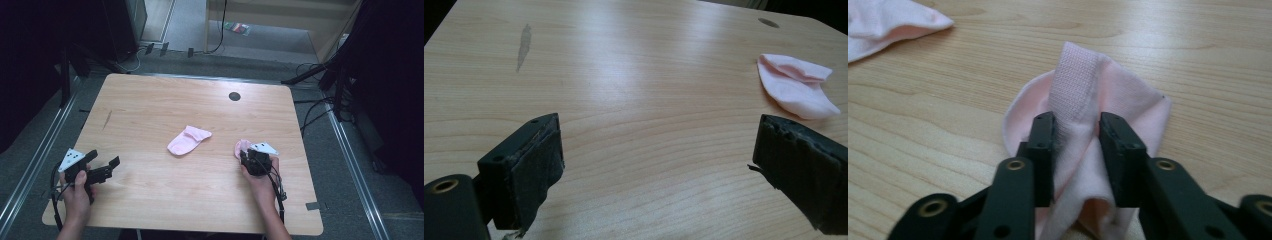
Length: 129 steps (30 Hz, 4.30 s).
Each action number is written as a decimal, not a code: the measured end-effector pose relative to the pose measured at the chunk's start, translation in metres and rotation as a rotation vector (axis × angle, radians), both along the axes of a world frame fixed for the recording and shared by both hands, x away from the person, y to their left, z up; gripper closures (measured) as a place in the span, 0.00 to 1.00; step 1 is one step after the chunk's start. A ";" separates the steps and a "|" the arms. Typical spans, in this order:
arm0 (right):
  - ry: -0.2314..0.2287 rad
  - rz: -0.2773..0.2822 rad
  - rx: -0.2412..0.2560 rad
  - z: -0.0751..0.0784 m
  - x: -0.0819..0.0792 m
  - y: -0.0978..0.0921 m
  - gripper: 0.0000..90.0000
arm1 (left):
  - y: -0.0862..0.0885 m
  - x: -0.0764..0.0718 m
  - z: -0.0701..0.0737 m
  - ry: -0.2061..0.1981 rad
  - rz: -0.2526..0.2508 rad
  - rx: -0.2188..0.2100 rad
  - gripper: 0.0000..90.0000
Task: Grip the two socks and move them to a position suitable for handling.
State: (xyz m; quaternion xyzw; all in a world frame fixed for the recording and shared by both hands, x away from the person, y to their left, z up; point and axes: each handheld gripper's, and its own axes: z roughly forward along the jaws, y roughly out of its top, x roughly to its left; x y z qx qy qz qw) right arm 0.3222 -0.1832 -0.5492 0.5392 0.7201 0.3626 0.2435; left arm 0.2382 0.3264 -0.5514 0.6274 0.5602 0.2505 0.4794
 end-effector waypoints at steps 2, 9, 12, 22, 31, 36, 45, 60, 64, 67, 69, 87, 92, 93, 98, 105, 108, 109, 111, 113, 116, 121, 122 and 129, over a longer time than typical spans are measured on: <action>0.001 0.005 0.016 0.000 -0.001 -0.003 0.88 | 0.000 0.000 0.000 -0.001 -0.001 -0.001 0.07; -0.060 0.035 0.062 0.008 -0.013 -0.011 0.91 | -0.001 0.000 0.000 -0.001 -0.009 0.010 0.07; -0.072 0.045 0.090 0.022 -0.021 -0.010 0.91 | -0.001 -0.001 0.000 -0.002 -0.010 0.007 0.07; -0.096 0.150 0.126 0.059 -0.051 0.015 0.90 | -0.001 -0.001 0.000 -0.004 -0.008 0.007 0.07; -0.073 0.241 0.126 0.062 -0.070 0.046 0.90 | -0.001 -0.002 0.000 -0.013 -0.003 0.011 0.06; -0.063 0.279 0.117 0.059 -0.078 0.063 0.90 | -0.002 -0.002 0.000 -0.014 -0.001 0.026 0.07; -0.006 0.344 0.136 0.049 -0.089 0.092 0.90 | -0.003 -0.003 0.001 -0.027 0.007 0.038 0.07; 0.046 0.395 0.092 0.020 -0.100 0.131 0.89 | -0.008 -0.005 0.001 -0.043 0.010 0.080 0.07; 0.026 0.401 0.111 0.015 -0.099 0.134 0.66 | -0.010 -0.007 0.002 -0.069 0.014 0.103 0.07; 0.006 0.381 0.141 0.021 -0.098 0.129 0.59 | -0.012 -0.008 0.004 -0.078 0.015 0.121 0.07; -0.012 0.371 0.154 0.026 -0.099 0.125 0.60 | -0.015 -0.009 0.005 -0.070 0.007 0.141 0.07; 0.021 0.449 0.104 0.023 -0.123 0.134 0.69 | -0.121 -0.026 0.023 0.020 -0.247 0.079 0.07; 0.050 0.481 0.085 0.014 -0.126 0.139 0.71 | -0.131 -0.029 0.023 0.028 -0.256 0.070 0.15; 0.056 0.485 0.083 0.013 -0.126 0.140 0.72 | -0.132 -0.029 0.022 0.026 -0.269 0.068 0.15; 0.057 0.498 0.041 0.005 -0.127 0.145 0.77 | -0.137 -0.029 0.021 0.036 -0.321 0.050 0.20; 0.040 0.465 -0.004 -0.001 -0.130 0.148 0.87 | -0.156 -0.033 0.020 0.050 -0.391 0.097 0.41; 0.035 0.458 -0.002 -0.002 -0.130 0.147 0.94 | -0.161 -0.031 0.017 0.093 -0.428 0.073 0.46; 0.038 0.454 0.006 -0.002 -0.130 0.146 0.96 | -0.162 -0.030 0.015 0.108 -0.443 0.060 0.47; 0.045 0.447 0.021 -0.003 -0.128 0.144 0.99 | -0.164 -0.029 0.013 0.124 -0.457 0.053 0.51; 0.050 0.444 0.030 -0.003 -0.128 0.143 1.00 | -0.165 -0.029 0.012 0.125 -0.455 0.064 0.54; 0.037 0.442 0.029 -0.004 -0.129 0.144 1.00 | -0.167 -0.028 0.010 0.135 -0.459 0.060 0.55; 0.067 0.432 0.085 -0.004 -0.126 0.140 1.00 | -0.171 -0.025 0.007 0.166 -0.474 0.087 0.65; 0.069 0.433 0.088 -0.004 -0.126 0.139 1.00 | -0.170 -0.024 0.006 0.176 -0.478 0.078 0.69; 0.083 0.439 0.118 -0.004 -0.124 0.137 1.00 | -0.166 -0.015 0.001 0.212 -0.514 0.049 0.88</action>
